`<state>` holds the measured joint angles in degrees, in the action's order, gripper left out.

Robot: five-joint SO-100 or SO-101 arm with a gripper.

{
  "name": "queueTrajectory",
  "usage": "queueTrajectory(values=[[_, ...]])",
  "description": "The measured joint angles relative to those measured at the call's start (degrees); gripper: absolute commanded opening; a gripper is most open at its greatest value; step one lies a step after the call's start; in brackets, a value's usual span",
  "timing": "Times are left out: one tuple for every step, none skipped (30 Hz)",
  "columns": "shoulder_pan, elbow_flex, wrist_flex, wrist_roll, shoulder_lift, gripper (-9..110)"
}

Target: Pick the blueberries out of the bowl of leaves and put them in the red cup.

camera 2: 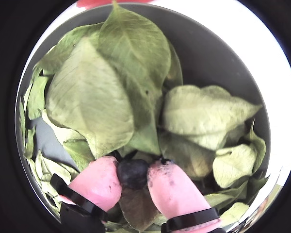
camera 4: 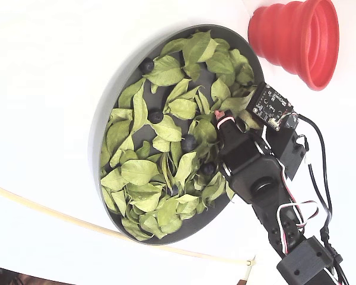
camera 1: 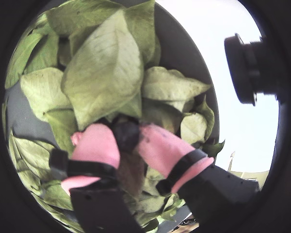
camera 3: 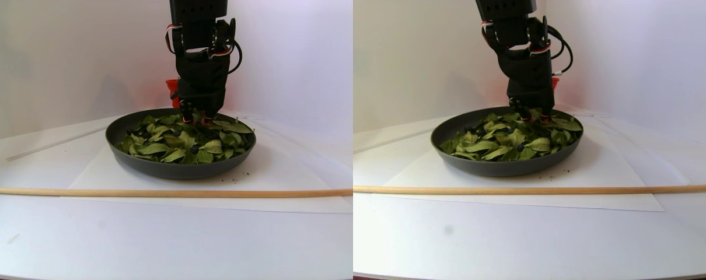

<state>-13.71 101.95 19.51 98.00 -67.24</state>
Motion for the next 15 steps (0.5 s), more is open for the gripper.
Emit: queueTrajectory(values=[[0.2,0.1,-0.1,0.0,-0.2,9],[0.4,0.4,-0.2,0.0,-0.4,9],[0.4,0.7,-0.4,0.0,-0.7,9],[0.5,0.9,-0.5,0.0,-1.1,9],[0.6,1.1,-0.5,0.0,-1.4,9],[0.6,1.1,-0.5,0.0,-1.7,9],[0.6,1.4,-0.5,0.0,-2.1,9],[0.6,1.6,-0.5,0.0,-2.5,9],[0.6,1.8,-0.6,0.0,-2.9,9],[0.6,1.9,-0.9,0.0,-3.3,9],[0.6,1.9,-1.2,0.0,-3.7,9],[0.7,1.9,-1.2,0.0,-4.0,9],[0.8,2.2,-1.5,0.0,-4.5,9],[1.0,2.4,-1.6,0.0,-4.8,9],[1.1,2.7,-1.6,0.0,-5.1,9]])
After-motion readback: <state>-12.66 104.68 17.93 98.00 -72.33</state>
